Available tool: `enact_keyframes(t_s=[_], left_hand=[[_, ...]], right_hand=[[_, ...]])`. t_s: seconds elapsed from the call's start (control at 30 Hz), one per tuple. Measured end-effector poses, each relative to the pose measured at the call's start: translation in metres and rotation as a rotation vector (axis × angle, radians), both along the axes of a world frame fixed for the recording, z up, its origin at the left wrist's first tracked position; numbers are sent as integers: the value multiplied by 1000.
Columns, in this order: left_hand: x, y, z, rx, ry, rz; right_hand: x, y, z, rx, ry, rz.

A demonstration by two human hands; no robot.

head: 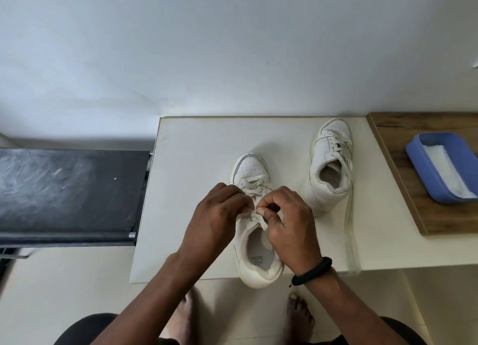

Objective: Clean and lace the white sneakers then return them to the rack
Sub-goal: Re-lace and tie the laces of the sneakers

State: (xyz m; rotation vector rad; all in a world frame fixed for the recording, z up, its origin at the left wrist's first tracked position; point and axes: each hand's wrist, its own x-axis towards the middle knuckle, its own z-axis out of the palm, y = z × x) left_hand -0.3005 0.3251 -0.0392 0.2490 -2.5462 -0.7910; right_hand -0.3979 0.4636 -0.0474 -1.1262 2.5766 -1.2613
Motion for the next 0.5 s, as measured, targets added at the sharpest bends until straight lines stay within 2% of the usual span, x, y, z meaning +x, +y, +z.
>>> enact_keyframes(t_s=[0.07,0.17,0.33,0.5], left_hand=[[-1,2,-7,135,-57,36],[1,5,-15,295,-120,100],[2,7,-15,312,-146,153],[2,11,-14,293,-90,147]], right_hand=[[-1,-1,0,-32,-76,-37],[-1,0,5,7,10,15],[-11,10,19,117,71,153],[-9,9,21,185,127,120]])
